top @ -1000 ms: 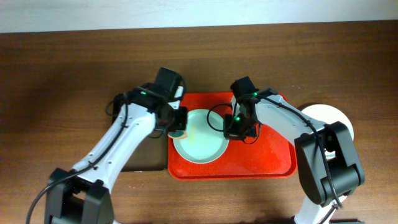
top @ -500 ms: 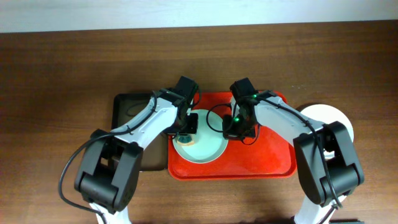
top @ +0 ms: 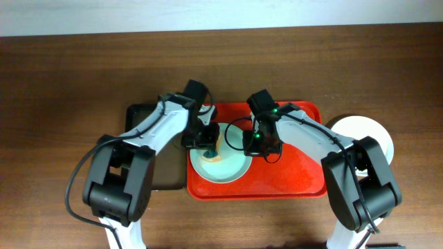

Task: Clean dirty plates on tray and stack at the side
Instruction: 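Scrub the pale green plate with the sponge while the right gripper holds it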

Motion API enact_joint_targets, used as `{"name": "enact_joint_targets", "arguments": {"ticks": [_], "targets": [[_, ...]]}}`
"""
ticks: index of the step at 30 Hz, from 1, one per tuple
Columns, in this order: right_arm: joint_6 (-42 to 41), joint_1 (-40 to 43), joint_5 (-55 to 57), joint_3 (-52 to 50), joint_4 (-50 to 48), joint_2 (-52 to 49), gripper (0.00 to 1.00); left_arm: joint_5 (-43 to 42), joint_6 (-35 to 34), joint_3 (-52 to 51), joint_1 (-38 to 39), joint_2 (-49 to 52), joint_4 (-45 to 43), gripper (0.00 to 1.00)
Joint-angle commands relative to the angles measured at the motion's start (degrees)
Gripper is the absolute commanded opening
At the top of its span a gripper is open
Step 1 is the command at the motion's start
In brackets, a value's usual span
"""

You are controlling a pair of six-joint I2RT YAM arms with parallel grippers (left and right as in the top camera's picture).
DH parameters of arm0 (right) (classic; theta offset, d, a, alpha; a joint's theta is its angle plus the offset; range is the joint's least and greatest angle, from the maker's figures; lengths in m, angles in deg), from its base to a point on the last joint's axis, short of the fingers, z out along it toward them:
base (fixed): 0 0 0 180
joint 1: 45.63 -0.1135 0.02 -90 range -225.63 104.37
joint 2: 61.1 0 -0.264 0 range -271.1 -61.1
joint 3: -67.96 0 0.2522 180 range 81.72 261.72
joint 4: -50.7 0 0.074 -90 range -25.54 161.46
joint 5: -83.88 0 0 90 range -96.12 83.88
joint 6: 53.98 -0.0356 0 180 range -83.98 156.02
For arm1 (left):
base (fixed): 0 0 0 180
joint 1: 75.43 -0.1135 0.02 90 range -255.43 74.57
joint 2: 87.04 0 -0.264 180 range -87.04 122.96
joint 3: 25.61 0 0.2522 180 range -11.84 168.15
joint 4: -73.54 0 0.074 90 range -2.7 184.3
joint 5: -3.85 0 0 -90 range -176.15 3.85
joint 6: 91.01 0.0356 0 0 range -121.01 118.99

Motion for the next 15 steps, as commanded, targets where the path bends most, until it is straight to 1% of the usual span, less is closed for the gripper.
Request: {"name": "enact_joint_targets", "arguments": {"ticks": [1, 4, 7, 9, 10, 15], "targets": [[0.4, -1.0, 1.1, -0.4, 0.0, -0.5, 0.04, -1.2, 1.3, 2.1, -2.6, -6.0, 0.2, 0.00], [0.4, -1.0, 1.1, -0.4, -0.2, -0.5, 0.04, 4.1, 1.3, 1.9, -1.1, -6.7, 0.8, 0.00], [0.4, -1.0, 0.9, -0.4, -0.2, -0.5, 0.04, 8.9, 1.2, -0.7, 1.2, -6.7, 0.5, 0.00], [0.4, -1.0, 0.9, -0.4, -0.2, -0.5, 0.04, 15.0, -1.2, -3.4, 2.8, -6.7, -0.6, 0.00], [0.4, -1.0, 0.9, -0.4, -0.2, -0.5, 0.04, 16.7, -1.9, -4.3, 3.2, -6.6, -1.3, 0.00], [0.4, -1.0, 0.9, -0.4, -0.4, -0.5, 0.05, 17.4, -3.3, -8.3, 4.0, -5.3, -5.9, 0.00]]}}
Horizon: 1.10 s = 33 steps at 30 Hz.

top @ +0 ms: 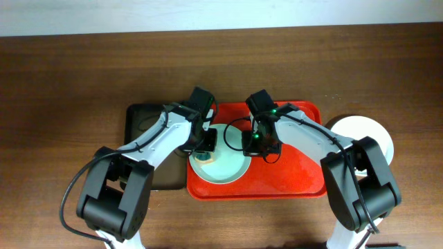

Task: Clean dirty plates on tray and stack at the side
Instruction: 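Scrub the pale green plate with the sponge while the right gripper holds it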

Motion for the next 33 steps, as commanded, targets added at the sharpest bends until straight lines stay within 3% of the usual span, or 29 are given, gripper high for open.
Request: {"name": "enact_joint_targets", "arguments": {"ticks": [1, 7, 9, 10, 13, 17, 21, 23, 24, 26, 31, 33], "targets": [[0.3, -0.7, 0.9, -0.4, 0.0, -0.5, 0.05, 1.8, -2.3, -1.3, 0.2, 1.0, -0.9, 0.00], [0.3, -0.7, 0.9, -0.4, -0.1, -0.5, 0.05, -12.6, -2.1, -1.3, 0.3, 4.8, -0.9, 0.00], [0.3, -0.7, 0.7, -0.4, -0.2, -0.5, 0.05, -19.9, 0.8, -1.2, 0.1, 4.8, -1.1, 0.00], [0.3, -0.7, 0.5, -0.4, -0.2, -0.5, 0.12, -22.8, 0.9, -1.2, -0.2, 4.7, -1.0, 0.00], [0.3, -0.7, 0.5, -0.4, -0.3, -0.5, 0.13, -28.6, 2.2, -0.4, -1.5, 3.5, -1.0, 0.00], [0.3, -0.7, 0.5, -0.4, -0.3, -0.5, 0.12, -25.6, 2.6, 0.0, -3.1, -3.2, -1.0, 0.00], [0.3, -0.7, 0.5, -0.4, -0.3, -0.5, 0.12, -9.4, 1.3, -0.1, -3.1, -6.8, -0.4, 0.00], [0.3, -0.7, 0.5, -0.4, -0.3, -0.5, 0.16, -5.3, 0.6, -0.6, -3.1, -5.7, -0.2, 0.00], [0.3, -0.7, 0.5, -0.4, -0.3, -0.5, 0.16, -5.2, 0.6, -0.8, -3.1, -4.8, -0.2, 0.00], [0.3, -0.7, 0.5, -0.4, -0.3, -0.5, 0.04, -5.0, 0.6, -1.2, -3.0, -1.6, -0.8, 0.00], [0.3, -0.7, 0.5, -0.4, -0.3, -0.5, 0.04, -7.6, -1.1, -1.2, -2.7, 6.3, -0.8, 0.00], [0.3, -0.7, 0.5, -0.4, -0.3, -0.5, 0.04, -14.3, 0.3, -1.2, -2.7, 7.4, -0.7, 0.00]]}}
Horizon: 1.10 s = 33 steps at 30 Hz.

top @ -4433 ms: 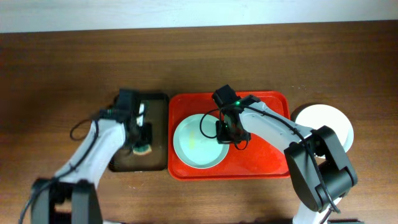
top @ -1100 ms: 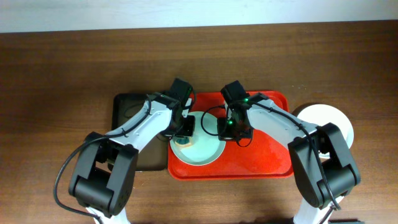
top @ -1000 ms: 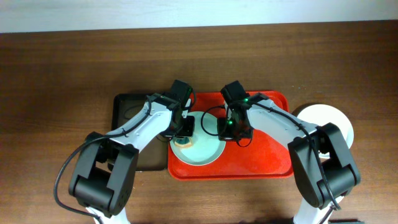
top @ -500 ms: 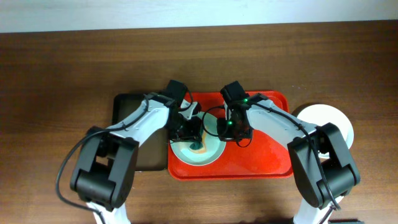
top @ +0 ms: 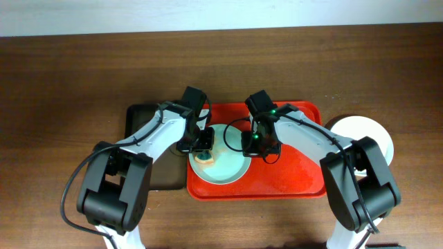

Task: Clean dirty plates on tray and stack at the side
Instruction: 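Scrub the pale green plate with the sponge while the right gripper holds it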

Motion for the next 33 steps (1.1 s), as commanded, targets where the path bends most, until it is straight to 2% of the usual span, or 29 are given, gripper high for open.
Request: {"name": "enact_joint_targets", "arguments": {"ticks": [1, 3, 6, 8, 12, 17, 23, 24, 26, 28, 30, 33], "targets": [[0.3, -0.5, 0.5, -0.3, -0.2, -0.5, 0.04, -10.8, 2.2, -1.3, 0.3, 4.9, 0.0, 0.00], [0.3, -0.5, 0.5, -0.3, -0.3, -0.5, 0.04, -21.4, 3.4, -0.4, 0.1, 4.6, 0.1, 0.00], [0.3, -0.5, 0.5, -0.3, -0.3, -0.5, 0.04, -22.9, 3.4, 0.7, 0.0, 1.2, 0.5, 0.00], [0.3, -0.5, 0.5, -0.3, -0.1, -0.5, 0.04, -19.8, 3.3, 0.7, 0.0, -3.9, 0.6, 0.00], [0.3, -0.5, 0.5, -0.3, -0.2, -0.5, 0.04, -3.3, 2.9, 0.7, 0.3, -10.9, 4.6, 0.00], [0.3, -0.5, 0.5, -0.3, -0.1, -0.5, 0.04, 0.7, 2.5, -0.3, 1.7, -8.3, 5.2, 0.01], [0.3, -0.5, 0.5, -0.3, -0.1, -0.5, 0.04, 1.0, 0.3, -0.6, 2.5, 2.3, 3.8, 0.00], [0.3, -0.5, 0.5, -0.3, -0.2, -0.5, 0.04, -3.0, 0.2, -0.6, 2.5, 4.4, 4.5, 0.00], [0.3, -0.5, 0.5, -0.3, -0.2, -0.5, 0.04, -17.8, 6.9, -0.4, 2.5, 4.3, 5.0, 0.00], [0.3, -0.5, 0.5, -0.3, -0.2, -0.5, 0.04, -21.2, 7.2, 0.4, 2.0, 2.5, 5.0, 0.00], [0.3, -0.5, 0.5, -0.3, -0.2, -0.5, 0.04, -16.2, 6.7, 1.0, 1.4, -1.5, 5.0, 0.00], [0.3, -0.5, 0.5, -0.3, -0.2, -0.5, 0.04, -1.2, 2.6, 1.0, 1.2, -7.8, 5.7, 0.00]]}}
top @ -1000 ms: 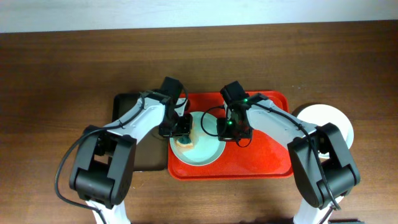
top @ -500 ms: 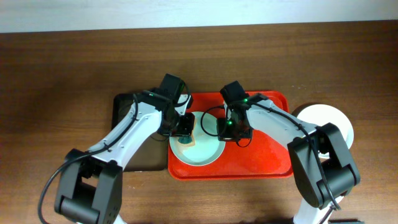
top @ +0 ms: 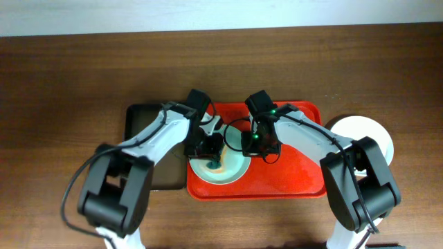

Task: Clean dirty plates on tray and stack at the side
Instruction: 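Scrub the pale green plate with the sponge while the right gripper holds it, then return the sponge to the black tray and open the left gripper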

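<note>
A white plate lies at the left end of the red tray. My left gripper is low over the plate's left half, shut on a small sponge whose orange-beige edge shows below the fingers. At the plate's right rim my right gripper points down and appears shut on the rim. The arms hide the plate's upper part.
A stack of clean white plates stands on the table right of the tray. A dark tray lies to the left of the red one, partly under my left arm.
My left gripper with the sponge has moved a little right and toward the plate's middle. The right gripper and the plate have not moved.
My left gripper held the sponge on the plate's left-middle, then nearer the left rim at the following two moments, and is now back toward the middle. My right gripper stayed at the plate's right rim throughout.
</note>
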Motion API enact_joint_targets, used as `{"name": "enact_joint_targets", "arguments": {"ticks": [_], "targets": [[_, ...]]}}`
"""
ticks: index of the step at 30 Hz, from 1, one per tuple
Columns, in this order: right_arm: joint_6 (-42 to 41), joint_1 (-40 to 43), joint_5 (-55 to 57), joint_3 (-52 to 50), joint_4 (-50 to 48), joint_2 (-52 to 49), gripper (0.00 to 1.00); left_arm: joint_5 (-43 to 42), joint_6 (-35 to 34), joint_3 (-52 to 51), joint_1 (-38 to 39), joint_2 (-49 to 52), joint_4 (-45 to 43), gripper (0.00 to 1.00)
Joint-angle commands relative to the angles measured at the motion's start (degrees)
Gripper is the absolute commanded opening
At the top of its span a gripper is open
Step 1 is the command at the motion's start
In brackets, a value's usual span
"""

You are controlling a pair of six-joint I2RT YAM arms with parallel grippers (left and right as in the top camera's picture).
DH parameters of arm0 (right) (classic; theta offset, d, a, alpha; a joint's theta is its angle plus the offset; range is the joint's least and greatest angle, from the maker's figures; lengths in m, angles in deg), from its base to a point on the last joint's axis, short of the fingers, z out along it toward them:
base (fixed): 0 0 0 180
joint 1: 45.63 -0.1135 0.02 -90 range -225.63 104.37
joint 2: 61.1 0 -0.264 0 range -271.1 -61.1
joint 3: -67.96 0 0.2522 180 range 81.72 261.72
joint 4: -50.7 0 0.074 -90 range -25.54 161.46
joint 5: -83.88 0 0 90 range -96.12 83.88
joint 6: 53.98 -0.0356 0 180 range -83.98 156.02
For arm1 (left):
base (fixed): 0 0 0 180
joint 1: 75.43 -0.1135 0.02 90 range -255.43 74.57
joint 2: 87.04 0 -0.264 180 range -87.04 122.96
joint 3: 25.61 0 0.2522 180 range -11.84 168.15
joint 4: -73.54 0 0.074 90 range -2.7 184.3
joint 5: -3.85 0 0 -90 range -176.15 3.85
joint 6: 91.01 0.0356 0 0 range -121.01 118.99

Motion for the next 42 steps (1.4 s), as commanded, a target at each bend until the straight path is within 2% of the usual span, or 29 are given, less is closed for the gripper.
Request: {"name": "enact_joint_targets", "arguments": {"ticks": [1, 5, 9, 13, 16, 19, 20, 27, 29, 32, 35, 39, 42], "targets": [[0.3, -0.5, 0.5, -0.3, 0.0, -0.5, 0.04, 14.7, -3.5, 0.3, -0.3, -7.1, 1.2, 0.00], [0.3, -0.5, 0.5, -0.3, 0.0, -0.5, 0.04, 20.1, -4.6, -0.7, -0.3, -4.7, 1.2, 0.00], [0.3, -0.5, 0.5, -0.3, -0.1, -0.5, 0.04, 18.2, -5.0, -1.1, -0.2, 1.9, -0.4, 0.00], [0.3, -0.5, 0.5, -0.3, -0.4, -0.5, 0.04, 4.5, -4.3, -1.1, -0.2, 4.9, -1.3, 0.00], [0.3, -0.5, 0.5, -0.3, -0.4, -0.5, 0.04, -9.5, -0.3, -0.3, -0.2, 4.5, -2.5, 0.00], [0.3, -0.5, 0.5, -0.3, -0.4, -0.5, 0.04, -11.6, 0.0, 1.4, -0.5, 2.8, -2.4, 0.00], [0.3, -0.5, 0.5, -0.3, -0.4, -0.5, 0.04, -10.6, 0.1, 1.7, -0.8, 1.0, -2.4, 0.00], [0.3, -0.5, 0.5, -0.3, -0.2, -0.5, 0.04, 16.2, 0.0, 1.7, -7.3, -17.3, 7.4, 0.00], [0.3, -0.5, 0.5, -0.3, -0.2, -0.5, 0.04, 22.9, 0.0, 1.7, -9.3, -18.9, 10.4, 0.00], [0.3, -0.5, 0.5, -0.3, -0.3, -0.5, 0.04, 28.2, 0.0, -0.5, -12.5, -18.7, 13.7, 0.00], [0.3, -0.5, 0.6, -0.3, -0.2, -0.5, 0.04, 29.6, -0.2, -6.5, -13.4, -18.6, 8.8, 0.00], [0.3, -0.5, 0.6, -0.3, -0.2, -0.5, 0.04, 29.6, -0.2, -19.2, -13.5, -18.6, -6.5, 0.00], [0.3, -0.5, 0.6, -0.3, -0.2, -0.5, 0.04, 29.6, -0.2, -22.6, -13.6, -18.6, -10.6, 0.01]]}}
